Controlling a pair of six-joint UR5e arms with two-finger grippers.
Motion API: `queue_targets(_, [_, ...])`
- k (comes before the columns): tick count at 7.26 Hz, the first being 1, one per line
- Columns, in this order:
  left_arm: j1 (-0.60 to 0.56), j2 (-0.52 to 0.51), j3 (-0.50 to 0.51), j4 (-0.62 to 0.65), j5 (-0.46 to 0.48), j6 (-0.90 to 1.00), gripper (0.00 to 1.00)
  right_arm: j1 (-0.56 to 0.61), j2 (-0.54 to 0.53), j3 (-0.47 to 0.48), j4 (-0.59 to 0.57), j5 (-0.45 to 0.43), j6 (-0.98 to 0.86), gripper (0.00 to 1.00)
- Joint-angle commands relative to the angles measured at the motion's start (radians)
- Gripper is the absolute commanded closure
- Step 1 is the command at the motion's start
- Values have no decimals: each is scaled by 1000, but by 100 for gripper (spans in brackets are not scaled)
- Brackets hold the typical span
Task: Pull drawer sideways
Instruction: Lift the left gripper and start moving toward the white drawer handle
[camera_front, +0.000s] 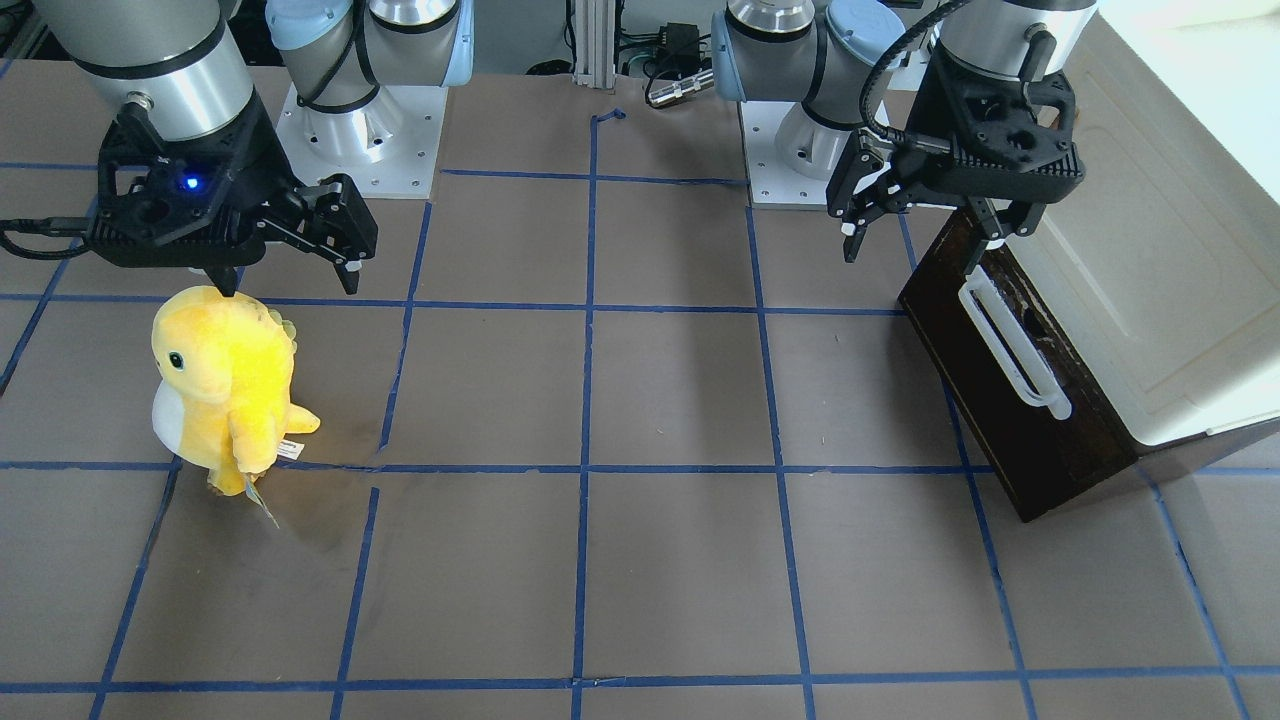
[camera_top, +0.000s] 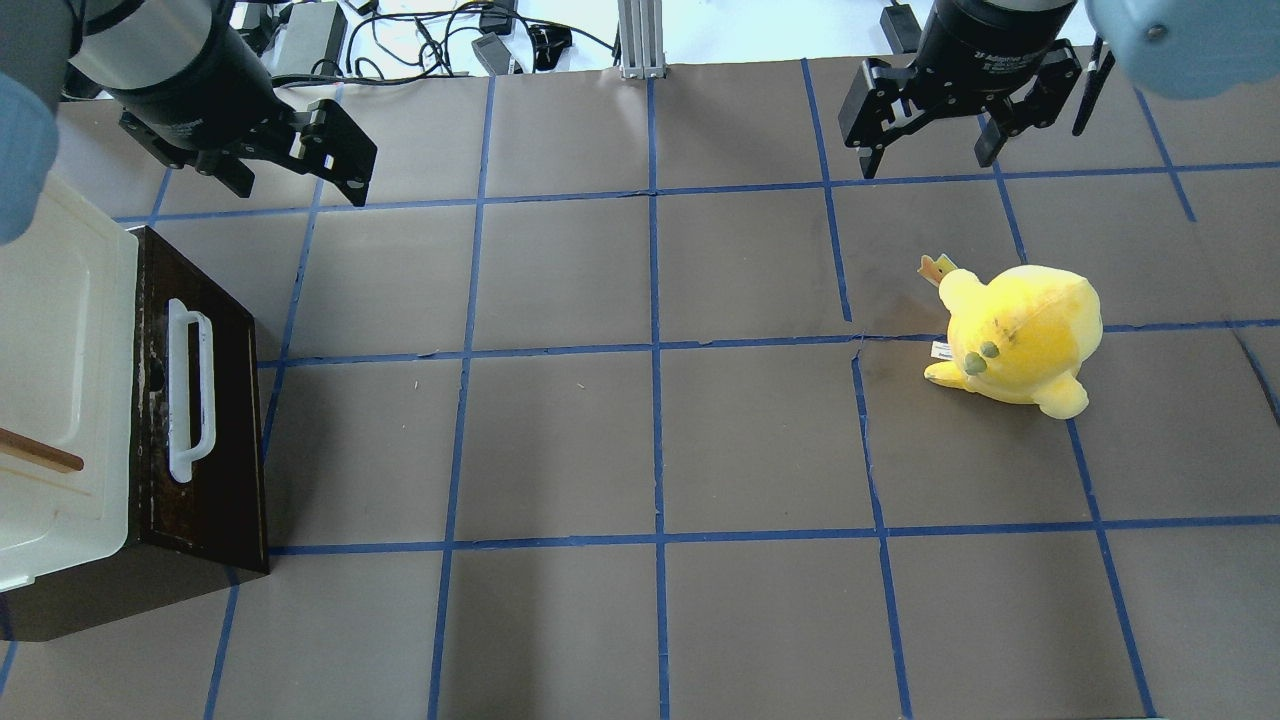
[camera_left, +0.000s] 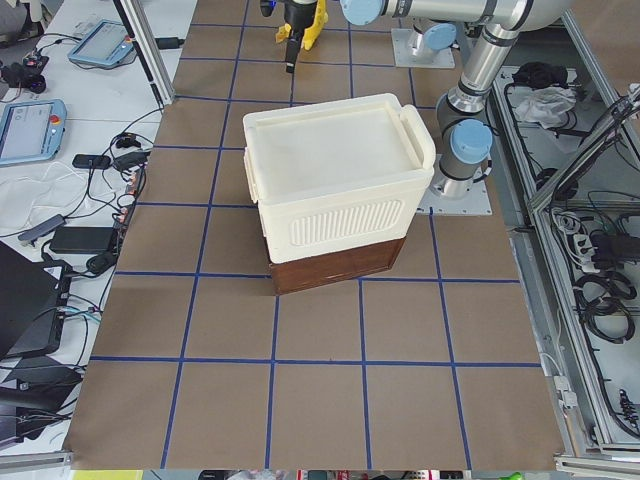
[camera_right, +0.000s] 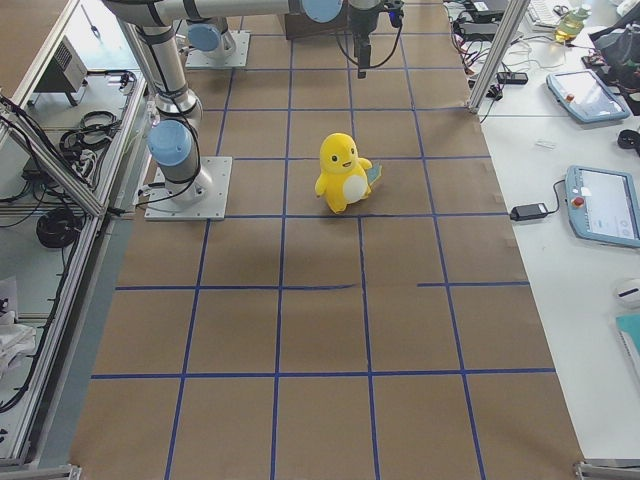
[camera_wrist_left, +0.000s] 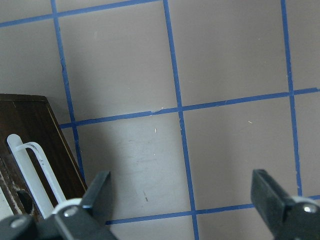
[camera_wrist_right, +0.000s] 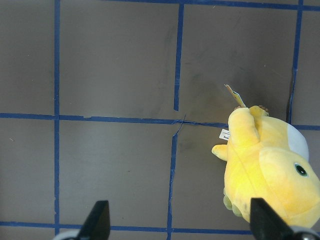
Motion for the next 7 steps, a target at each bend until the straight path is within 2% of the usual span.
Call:
queue_targets(1, [0, -17, 18, -6, 4, -17, 0, 0, 0, 0, 0, 0, 0, 0])
queue_targets(3, [-9, -68, 19, 23, 131, -102, 0, 0, 0, 0, 0, 0, 0, 0])
queue_targets(5, [-78, -126, 22, 79, 174, -207, 0, 0, 0, 0, 0, 0, 0, 0])
queue_targets(7, [-184, -183, -6, 77, 428, -401, 0, 0, 0, 0, 0, 0, 0, 0])
